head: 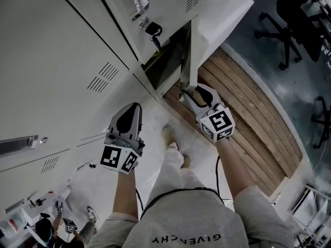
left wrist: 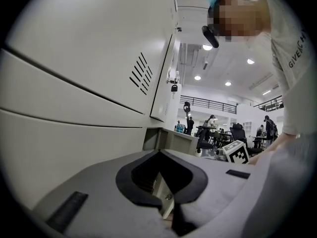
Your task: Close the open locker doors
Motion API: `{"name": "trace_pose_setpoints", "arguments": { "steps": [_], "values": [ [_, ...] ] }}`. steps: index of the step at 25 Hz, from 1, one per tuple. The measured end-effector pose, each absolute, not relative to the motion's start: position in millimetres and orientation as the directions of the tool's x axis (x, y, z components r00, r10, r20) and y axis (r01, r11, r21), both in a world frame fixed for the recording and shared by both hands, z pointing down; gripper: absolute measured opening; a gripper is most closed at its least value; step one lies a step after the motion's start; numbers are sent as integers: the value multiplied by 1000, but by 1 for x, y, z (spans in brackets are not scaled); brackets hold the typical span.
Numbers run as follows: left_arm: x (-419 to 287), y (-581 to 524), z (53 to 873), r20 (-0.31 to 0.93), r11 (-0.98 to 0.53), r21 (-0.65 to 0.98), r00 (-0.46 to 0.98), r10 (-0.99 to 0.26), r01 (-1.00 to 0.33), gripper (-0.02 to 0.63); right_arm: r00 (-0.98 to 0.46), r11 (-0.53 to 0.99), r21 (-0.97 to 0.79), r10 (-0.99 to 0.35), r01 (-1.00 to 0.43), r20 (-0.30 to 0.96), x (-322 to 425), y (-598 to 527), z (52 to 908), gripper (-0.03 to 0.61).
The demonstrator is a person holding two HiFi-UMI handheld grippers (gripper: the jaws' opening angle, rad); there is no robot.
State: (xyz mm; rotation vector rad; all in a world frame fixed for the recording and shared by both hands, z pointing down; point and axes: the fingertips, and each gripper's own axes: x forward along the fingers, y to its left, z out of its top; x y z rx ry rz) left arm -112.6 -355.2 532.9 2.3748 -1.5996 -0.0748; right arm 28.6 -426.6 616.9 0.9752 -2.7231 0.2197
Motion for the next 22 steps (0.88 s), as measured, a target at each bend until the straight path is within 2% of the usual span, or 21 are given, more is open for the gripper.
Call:
{"name": "trace_pose_setpoints", "arguments": {
  "steps": [22],
  "values": [
    [-133, -344, 539, 117, -331, 278, 373, -920, -902, -3, -828, 846, -63, -499, -530, 257, -60, -444, 621, 149]
  ]
}}
